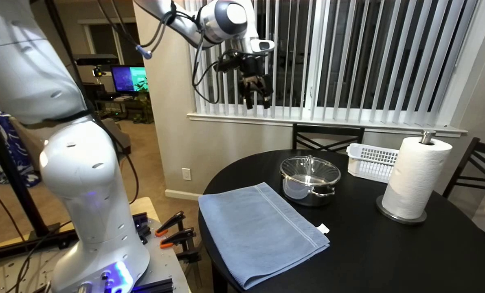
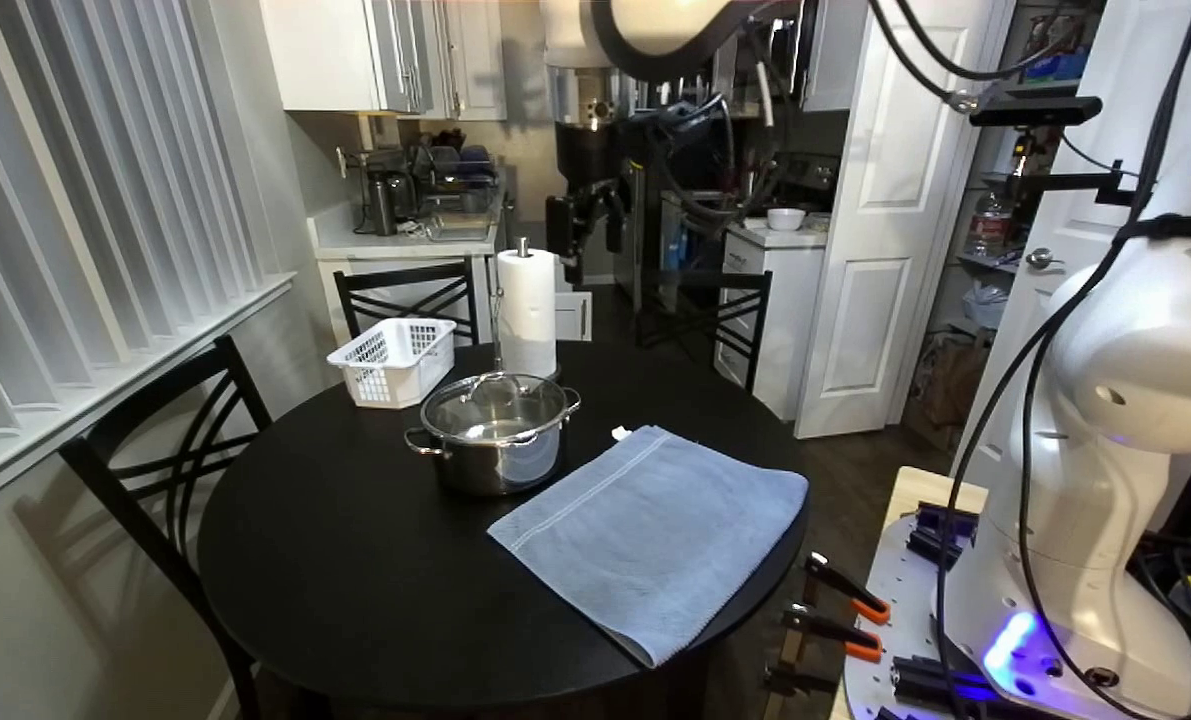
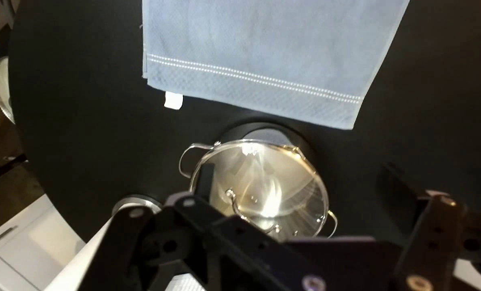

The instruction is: Remove the glass lid from the pot and then put it on the blue towel

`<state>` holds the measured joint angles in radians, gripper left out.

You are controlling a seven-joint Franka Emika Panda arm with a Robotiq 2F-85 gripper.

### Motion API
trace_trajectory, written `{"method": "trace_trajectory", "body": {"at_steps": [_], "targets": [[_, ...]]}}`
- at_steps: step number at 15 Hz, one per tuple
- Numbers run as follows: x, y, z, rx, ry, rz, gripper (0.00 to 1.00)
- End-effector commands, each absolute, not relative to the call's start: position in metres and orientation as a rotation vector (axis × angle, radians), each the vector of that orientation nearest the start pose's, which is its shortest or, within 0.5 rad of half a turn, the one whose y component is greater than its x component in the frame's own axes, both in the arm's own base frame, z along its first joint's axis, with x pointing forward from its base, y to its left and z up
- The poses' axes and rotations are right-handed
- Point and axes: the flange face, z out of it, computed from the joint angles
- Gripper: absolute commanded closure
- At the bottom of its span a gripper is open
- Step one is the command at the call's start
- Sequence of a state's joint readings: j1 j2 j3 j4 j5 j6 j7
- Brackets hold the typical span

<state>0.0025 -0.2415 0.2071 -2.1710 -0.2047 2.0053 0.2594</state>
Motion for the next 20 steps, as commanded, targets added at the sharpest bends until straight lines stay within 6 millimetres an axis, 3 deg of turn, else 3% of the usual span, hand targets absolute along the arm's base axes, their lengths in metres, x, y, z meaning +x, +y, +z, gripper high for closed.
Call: {"method": "trace_trajectory", "body": {"at_steps": [1, 7, 15, 16, 20], "targets": [[0.550, 0.092, 0.503, -3.358, 0.141, -0.159, 0.00], [0.593, 0.103, 0.469, -3.298, 0.276, 0.001, 0.00], [0.615, 0.077, 0.448, -3.098, 0.952, 0.026, 0.00], [0.613, 0.079, 0.447, -3.128, 0.859, 0.015, 0.00], [0.613, 0.075, 0.447, -3.150, 0.838, 0.022, 0.00]]}}
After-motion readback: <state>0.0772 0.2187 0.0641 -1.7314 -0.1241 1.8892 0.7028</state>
